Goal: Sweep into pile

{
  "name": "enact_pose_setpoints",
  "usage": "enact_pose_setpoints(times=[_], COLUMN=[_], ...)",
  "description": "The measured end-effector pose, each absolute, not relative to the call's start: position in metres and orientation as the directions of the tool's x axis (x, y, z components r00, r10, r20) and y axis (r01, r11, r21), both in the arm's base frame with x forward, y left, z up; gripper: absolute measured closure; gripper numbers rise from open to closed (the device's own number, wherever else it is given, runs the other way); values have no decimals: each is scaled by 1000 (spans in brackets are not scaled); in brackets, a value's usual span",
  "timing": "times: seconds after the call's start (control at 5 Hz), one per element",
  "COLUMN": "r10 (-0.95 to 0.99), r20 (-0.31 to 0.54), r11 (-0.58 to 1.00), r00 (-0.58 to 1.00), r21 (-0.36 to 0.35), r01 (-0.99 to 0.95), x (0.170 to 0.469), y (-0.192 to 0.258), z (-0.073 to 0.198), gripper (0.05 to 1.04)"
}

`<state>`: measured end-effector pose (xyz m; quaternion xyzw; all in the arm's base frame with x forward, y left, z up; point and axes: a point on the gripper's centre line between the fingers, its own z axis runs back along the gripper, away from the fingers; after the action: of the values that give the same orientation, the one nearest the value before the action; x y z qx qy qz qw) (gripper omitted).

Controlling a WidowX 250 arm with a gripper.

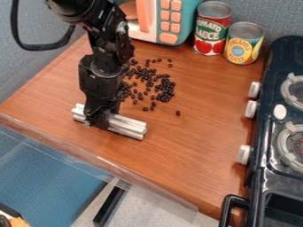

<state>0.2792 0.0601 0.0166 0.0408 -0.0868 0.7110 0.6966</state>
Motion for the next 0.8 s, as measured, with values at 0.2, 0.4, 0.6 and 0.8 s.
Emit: enact_pose_setpoints(times=[0.2, 0.4, 0.6, 0.8], r10=[983, 982, 979, 978], r20=[182, 188, 199, 202], r11=[-20, -29, -27, -32], r00=[-28, -33, -36, -47], r21=[-47, -21, -45, -75], r01=[-999, -999, -999, -997], x=[284, 292, 315, 334], y=[62, 63, 66, 68], z=[15, 15, 15, 16], gripper=[720, 721, 721, 721])
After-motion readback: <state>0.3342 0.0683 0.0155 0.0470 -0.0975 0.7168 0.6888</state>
